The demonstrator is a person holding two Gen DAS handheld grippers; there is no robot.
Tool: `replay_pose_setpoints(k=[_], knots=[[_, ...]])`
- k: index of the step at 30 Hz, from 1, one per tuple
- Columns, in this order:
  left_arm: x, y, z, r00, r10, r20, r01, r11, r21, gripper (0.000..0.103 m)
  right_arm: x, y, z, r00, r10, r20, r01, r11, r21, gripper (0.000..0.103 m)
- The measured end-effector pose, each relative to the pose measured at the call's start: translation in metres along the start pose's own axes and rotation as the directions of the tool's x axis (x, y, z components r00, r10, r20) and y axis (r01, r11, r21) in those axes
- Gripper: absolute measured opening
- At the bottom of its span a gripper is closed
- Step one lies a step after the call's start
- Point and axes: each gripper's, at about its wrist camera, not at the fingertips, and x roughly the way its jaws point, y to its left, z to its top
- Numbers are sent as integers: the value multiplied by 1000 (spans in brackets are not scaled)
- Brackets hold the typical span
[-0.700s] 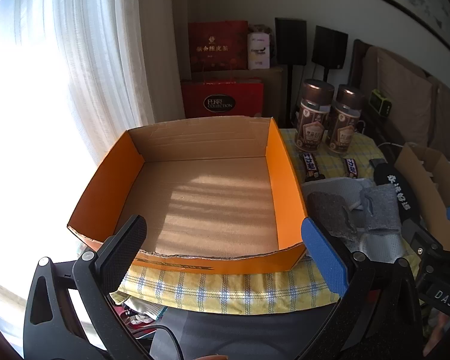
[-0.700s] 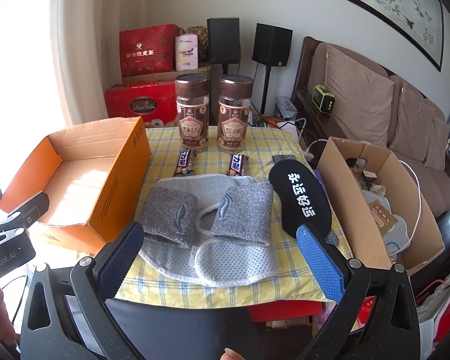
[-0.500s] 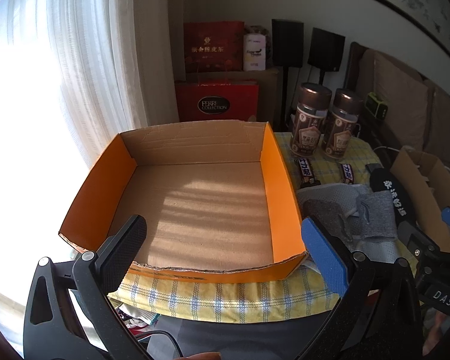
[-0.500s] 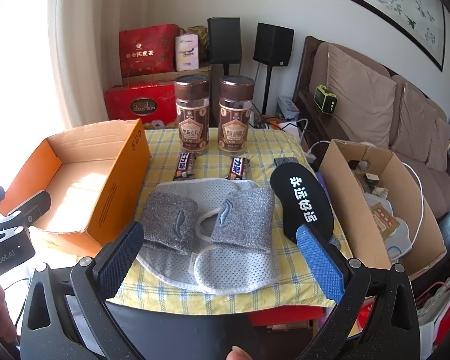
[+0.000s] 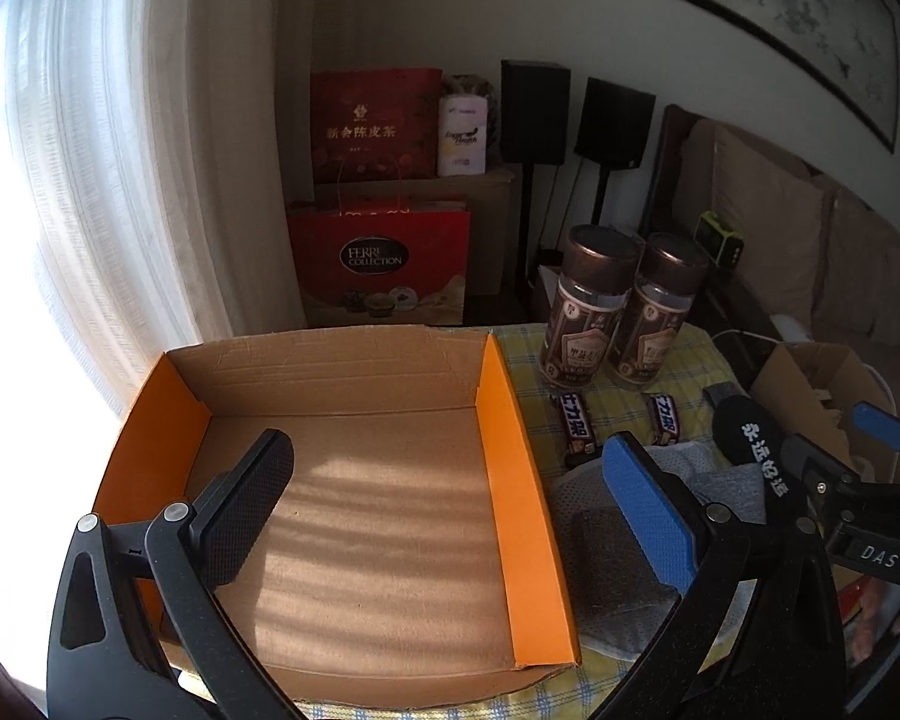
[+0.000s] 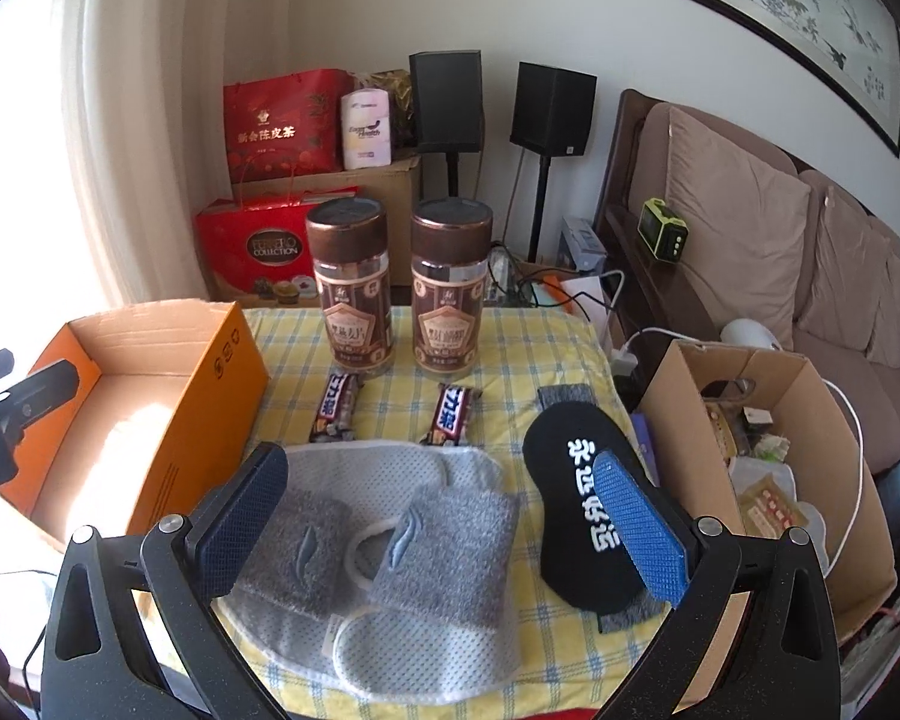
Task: Organize objects
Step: 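Move both grippers toward the two grey wristbands on the mesh pad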
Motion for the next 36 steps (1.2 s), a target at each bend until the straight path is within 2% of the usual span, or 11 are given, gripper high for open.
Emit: replay_pose_setpoints(k=[8,12,15,19,21,23,27,31,33,36], knots=[[36,-36,50,998,-65,9,64,994,94,103,39,-29,38,999,32,10,-32,998,57,103],[58,-52,59,997,-74,-34,77,991,110,103,55,-38,44,1000,23,-18,-22,997,68,103],[63,-58,47,993,-106,-59,113,987,112,103,56,-38,36,999,33,-29,-31,998,62,103],[66,-67,20,984,-139,-113,154,977,144,101,60,-38,13,996,26,-86,-23,999,41,102],[66,-71,10,979,-148,-142,170,974,152,91,61,-39,2,993,37,-116,-32,999,44,99],[65,-74,3,973,-165,-164,191,969,156,91,60,-39,-9,989,40,-140,-34,998,49,95],[56,-83,-8,967,-179,-179,211,961,178,91,56,-43,-29,984,36,-173,-25,997,66,93],[54,-95,-20,961,-182,-209,225,953,202,89,57,-44,-45,978,48,-201,-27,994,105,92],[55,-102,-26,958,-173,-230,224,950,216,84,59,-43,-52,974,62,-216,-38,993,114,90],[60,-111,-35,954,-144,-262,209,948,240,82,61,-36,-60,972,71,-226,-45,992,117,90]])
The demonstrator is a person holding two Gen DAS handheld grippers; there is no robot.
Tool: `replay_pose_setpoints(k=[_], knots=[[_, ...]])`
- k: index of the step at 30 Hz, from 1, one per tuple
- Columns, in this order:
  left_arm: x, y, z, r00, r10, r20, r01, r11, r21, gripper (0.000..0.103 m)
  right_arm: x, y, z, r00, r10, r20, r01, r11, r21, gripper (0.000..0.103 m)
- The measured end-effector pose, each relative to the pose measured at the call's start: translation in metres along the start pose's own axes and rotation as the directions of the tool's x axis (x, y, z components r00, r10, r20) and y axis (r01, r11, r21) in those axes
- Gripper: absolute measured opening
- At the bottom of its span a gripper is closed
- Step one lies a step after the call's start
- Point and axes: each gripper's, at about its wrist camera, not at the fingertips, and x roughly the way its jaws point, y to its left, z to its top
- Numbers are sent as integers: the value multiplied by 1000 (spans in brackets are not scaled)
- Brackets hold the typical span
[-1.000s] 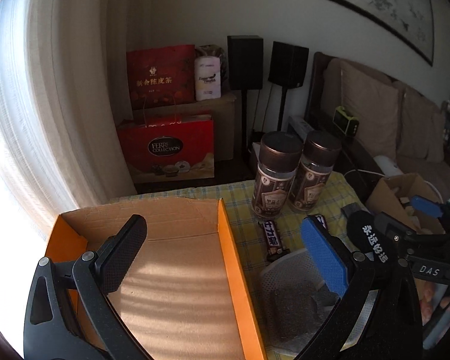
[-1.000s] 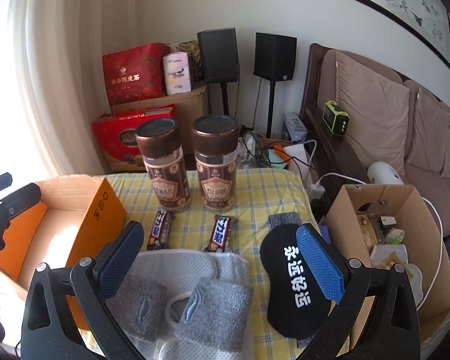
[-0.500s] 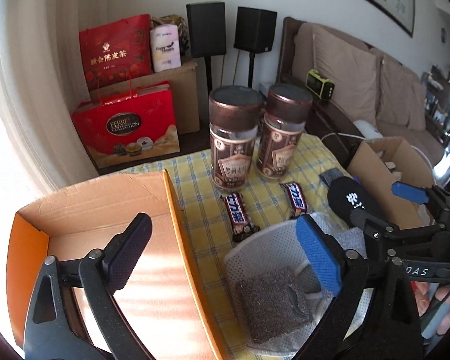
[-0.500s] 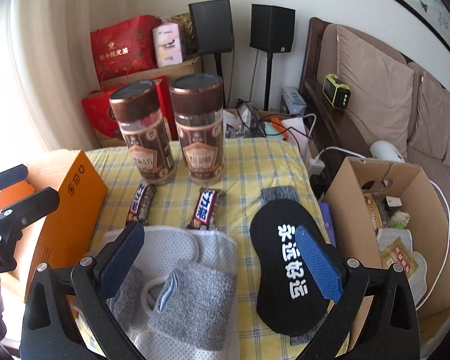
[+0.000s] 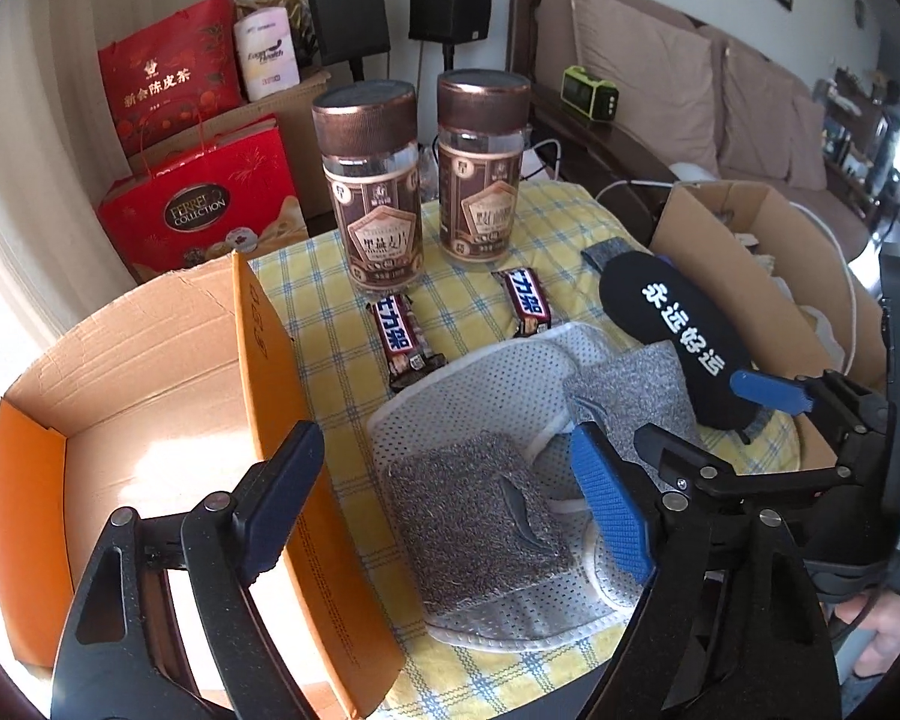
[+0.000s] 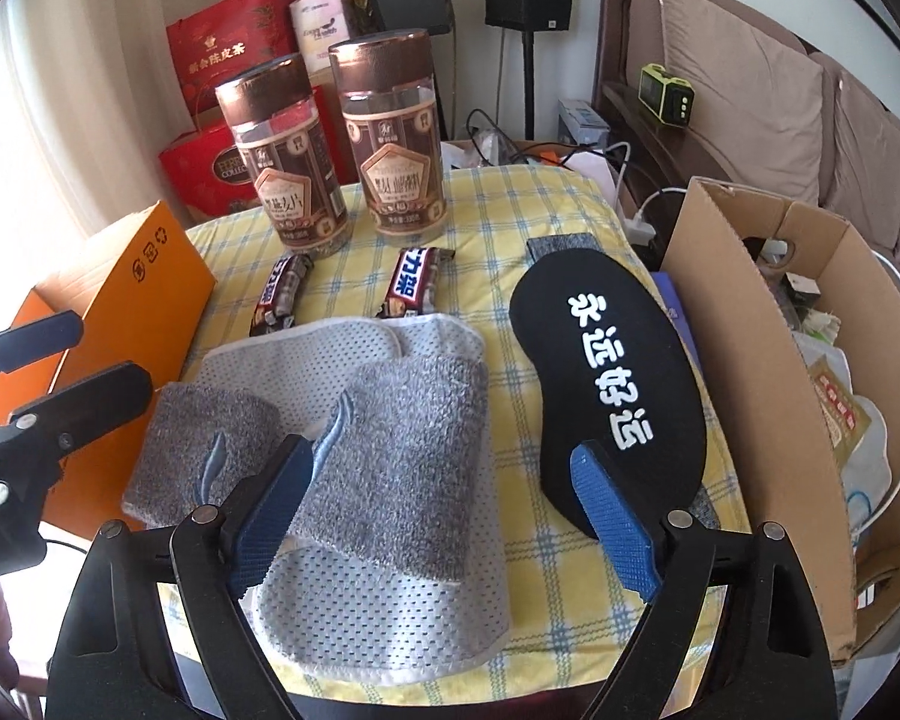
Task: Organize objects
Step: 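Move both grippers toward the two grey wristbands on the mesh pad, then grasp one grey wristband with the right gripper while the left gripper grasps the other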
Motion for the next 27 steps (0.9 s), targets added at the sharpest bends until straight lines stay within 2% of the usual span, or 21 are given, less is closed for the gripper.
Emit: replay_pose_setpoints(k=[5,9,12,15,17,19,21,22,24,27], knots=[[14,-12,-5,998,43,-46,-42,999,21,82,3,13,-13,999,-51,16,51,998,-44,90],[25,-18,-5,995,69,-76,-66,997,37,83,11,22,-17,999,-50,18,51,996,-68,91],[26,-18,-4,995,62,-76,-61,998,25,83,18,27,-20,998,-63,22,65,994,-83,91],[24,-12,-3,996,46,-76,-46,999,-7,83,21,29,-21,997,-74,34,77,992,-103,86],[23,-6,-3,996,28,-79,-31,999,-33,82,20,29,-21,997,-64,39,69,992,-111,67],[21,-1,-2,997,8,-79,-13,998,-59,82,19,27,-20,998,-48,38,51,993,-106,61],[20,3,-2,997,-6,-78,0,997,-75,82,18,25,-20,999,-31,34,35,994,-105,50],[19,4,-2,997,-7,-77,1,997,-79,82,18,24,-19,999,-27,32,30,994,-101,42],[18,4,-2,997,1,-76,-7,997,-80,82,14,21,-18,998,-32,48,36,995,-90,17],[20,0,-1,996,15,-87,-20,998,-57,82,11,11,-13,999,22,29,-21,999,-49,17]])
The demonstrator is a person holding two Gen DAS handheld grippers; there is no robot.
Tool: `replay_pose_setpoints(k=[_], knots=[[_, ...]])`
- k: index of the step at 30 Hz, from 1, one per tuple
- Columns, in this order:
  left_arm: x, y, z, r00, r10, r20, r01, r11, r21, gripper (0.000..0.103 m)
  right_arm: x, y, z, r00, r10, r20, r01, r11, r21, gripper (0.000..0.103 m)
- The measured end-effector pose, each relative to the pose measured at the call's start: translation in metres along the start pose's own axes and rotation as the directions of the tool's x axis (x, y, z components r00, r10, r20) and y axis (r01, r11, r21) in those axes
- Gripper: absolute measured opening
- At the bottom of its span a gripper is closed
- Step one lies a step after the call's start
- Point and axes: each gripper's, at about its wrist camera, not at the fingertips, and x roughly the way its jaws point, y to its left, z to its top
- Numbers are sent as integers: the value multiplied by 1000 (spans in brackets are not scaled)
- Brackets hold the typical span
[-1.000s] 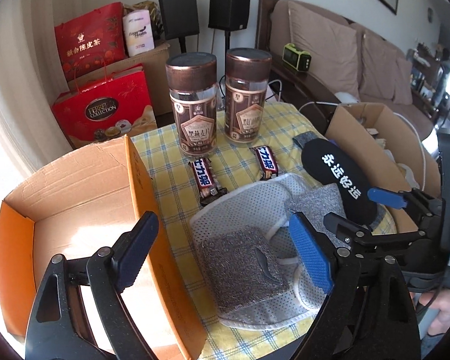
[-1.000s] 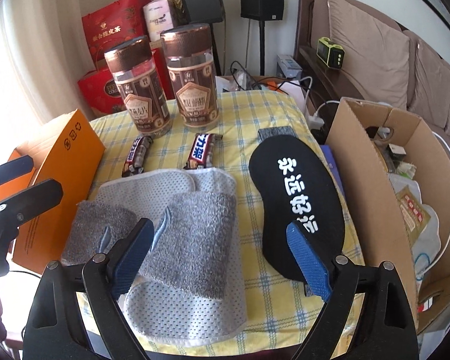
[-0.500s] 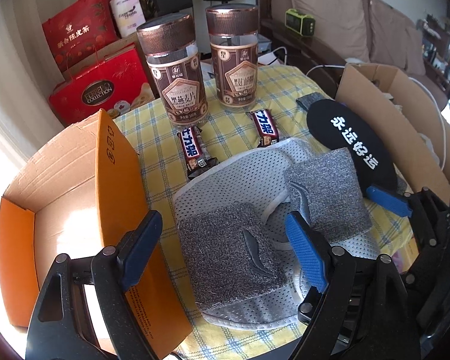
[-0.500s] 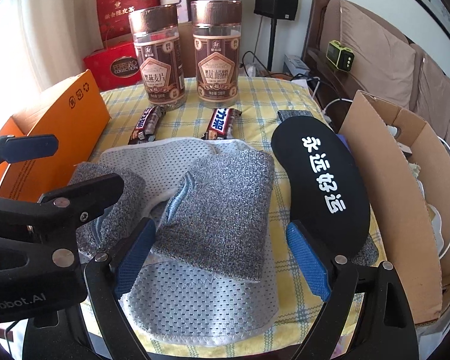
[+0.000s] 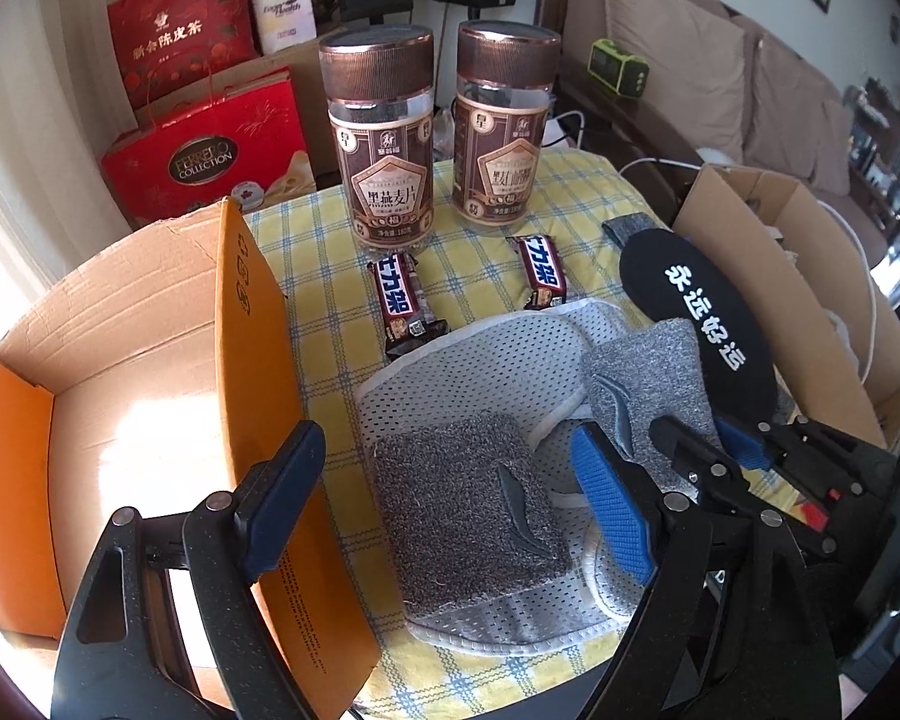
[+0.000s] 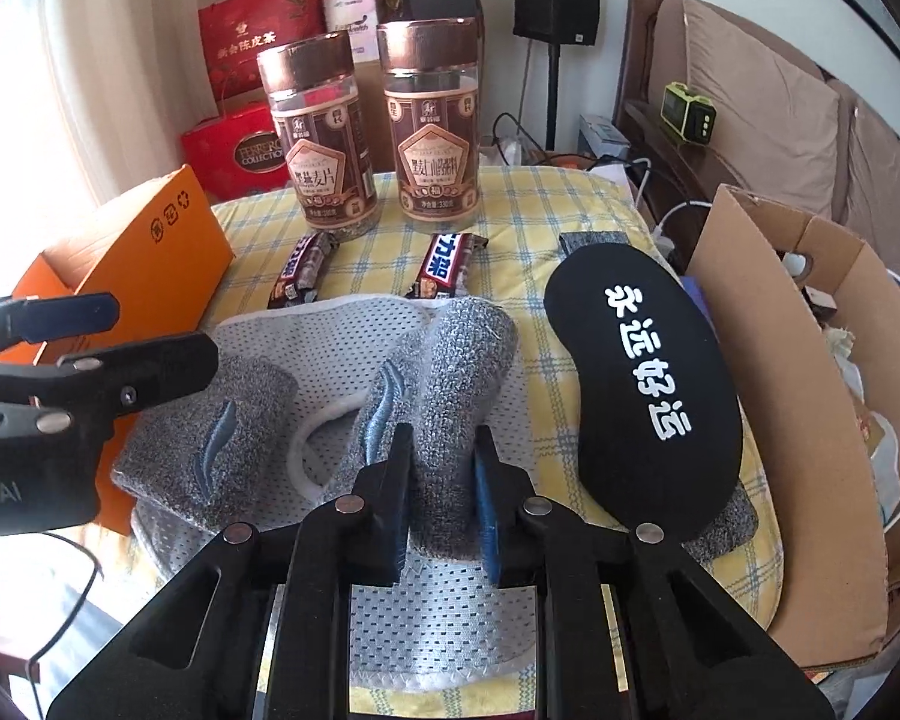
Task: Organize objects
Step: 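Grasp one grey wristband with the right gripper while the left gripper grasps the other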
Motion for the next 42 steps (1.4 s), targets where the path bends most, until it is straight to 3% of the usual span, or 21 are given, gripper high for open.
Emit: replay_pose_setpoints(k=[7,14,19,24,28,30,31,34,35,38,42], knots=[[13,-20,0,995,79,-55,-74,993,95,82,-13,-6,1,1000,19,14,-19,999,34,14],[40,-31,-5,974,204,-99,-187,970,153,86,-41,-14,2,998,26,65,-30,997,65,14],[52,-42,-10,965,240,-107,-216,957,194,88,-49,-17,2,997,30,78,-36,996,76,14],[60,-53,-15,948,306,-85,-276,927,253,88,-55,-22,1,995,37,88,-45,994,95,14],[59,-66,-20,910,416,-4,-394,865,312,89,-56,-23,-1,995,38,87,-47,994,96,14],[54,-71,-22,899,437,31,-424,850,312,88,-57,-24,-2,995,36,89,-44,994,97,14],[52,-72,-22,899,436,40,-426,851,307,88,-57,-25,-2,995,35,89,-44,994,99,14],[52,-70,-20,925,380,2,-366,887,281,88,-58,-27,-3,995,38,90,-48,993,104,14],[54,-67,-19,929,370,-12,-354,896,268,81,-59,-28,-3,995,37,92,-47,993,104,14],[60,-63,-17,926,375,-37,-355,903,242,70,-61,-28,-2,995,34,97,-45,993,106,14],[61,-58,-14,938,344,-46,-327,920,216,65,-62,-29,-3,995,36,96,-46,993,107,14]])
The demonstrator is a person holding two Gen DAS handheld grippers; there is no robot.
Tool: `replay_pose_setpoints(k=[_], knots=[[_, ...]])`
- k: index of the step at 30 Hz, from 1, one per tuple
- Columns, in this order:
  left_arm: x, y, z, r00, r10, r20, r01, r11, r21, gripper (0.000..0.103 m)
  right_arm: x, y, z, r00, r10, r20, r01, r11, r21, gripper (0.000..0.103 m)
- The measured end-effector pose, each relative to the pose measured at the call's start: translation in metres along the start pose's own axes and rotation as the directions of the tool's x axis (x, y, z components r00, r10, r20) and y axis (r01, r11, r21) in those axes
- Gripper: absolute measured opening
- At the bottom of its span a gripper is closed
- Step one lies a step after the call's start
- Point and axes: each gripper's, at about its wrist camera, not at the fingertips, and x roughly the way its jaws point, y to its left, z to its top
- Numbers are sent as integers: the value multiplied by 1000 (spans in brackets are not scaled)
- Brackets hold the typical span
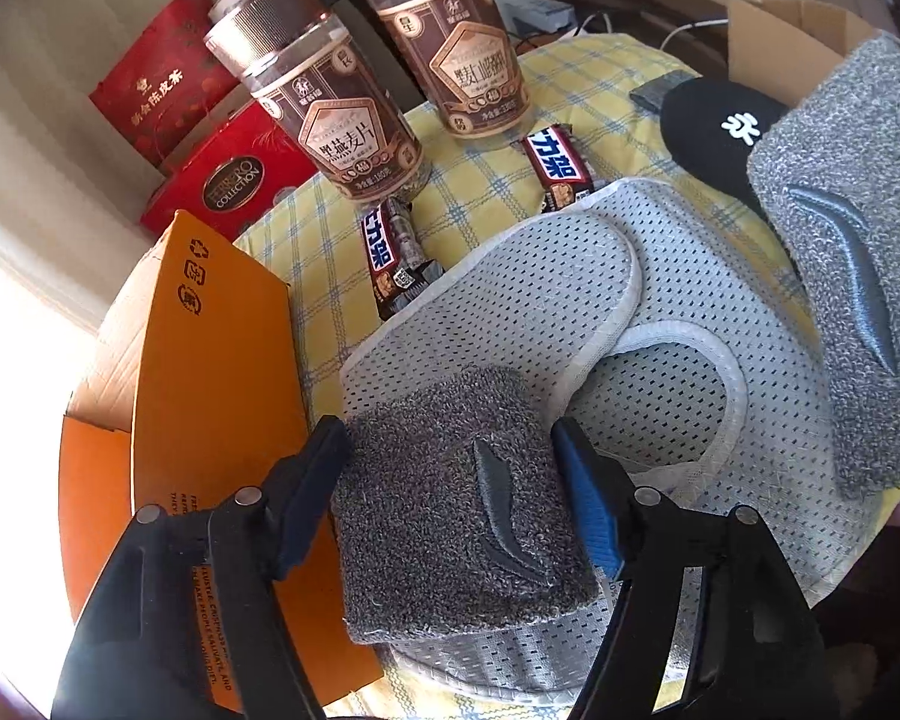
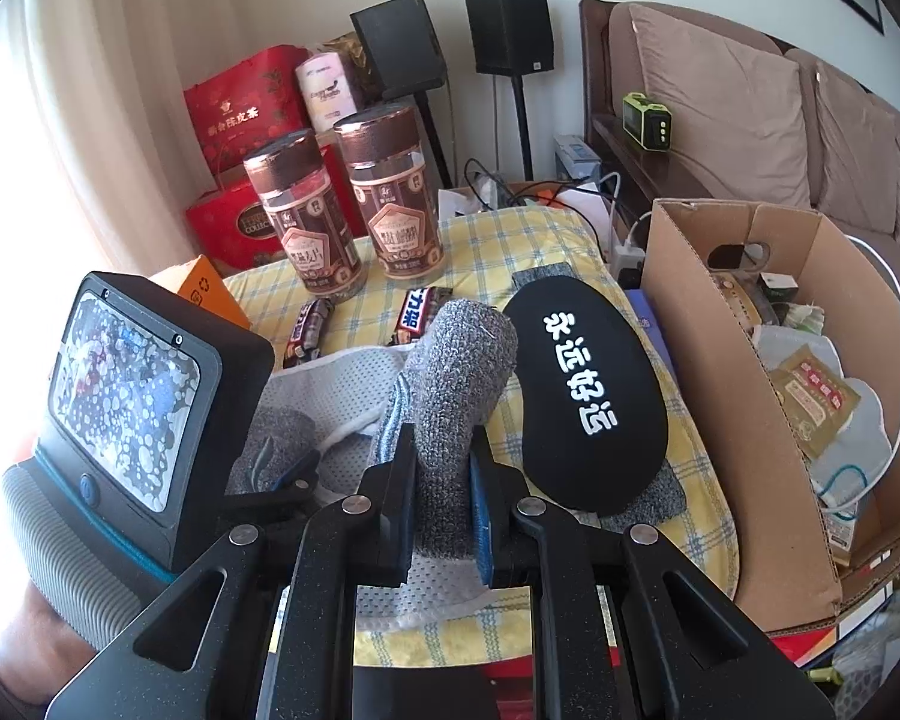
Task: Organize objects
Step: 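Grasp one grey wristband with the right gripper while the left gripper grasps the other, then carry both wristbands into the orange box and open both grippers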
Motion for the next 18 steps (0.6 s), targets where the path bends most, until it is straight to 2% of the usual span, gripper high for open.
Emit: replay_pose_setpoints(k=[1,2,3,6,8,11,18], knots=[[0,1,1,1000,-10,0,10,1000,-6,63,1,0,0,1000,0,-3,0,1000,0,14],[1,2,1,1000,-25,0,25,1000,-14,56,1,0,0,1000,3,-6,-3,1000,0,14],[0,2,1,999,-49,-4,49,998,-25,43,2,1,0,1000,6,-10,-6,1000,0,14],[-4,7,2,994,-105,11,106,993,-55,20,3,1,0,1000,11,-11,-11,1000,5,14],[-13,12,3,993,-109,48,113,991,-77,17,1,1,0,1000,12,-9,-12,1000,4,14],[-26,28,5,984,-151,94,162,979,-127,16,-3,3,3,1000,12,1,-12,1000,-1,14],[-69,76,10,949,-246,195,284,938,-200,16,-15,15,16,999,32,26,-31,999,-28,14]])
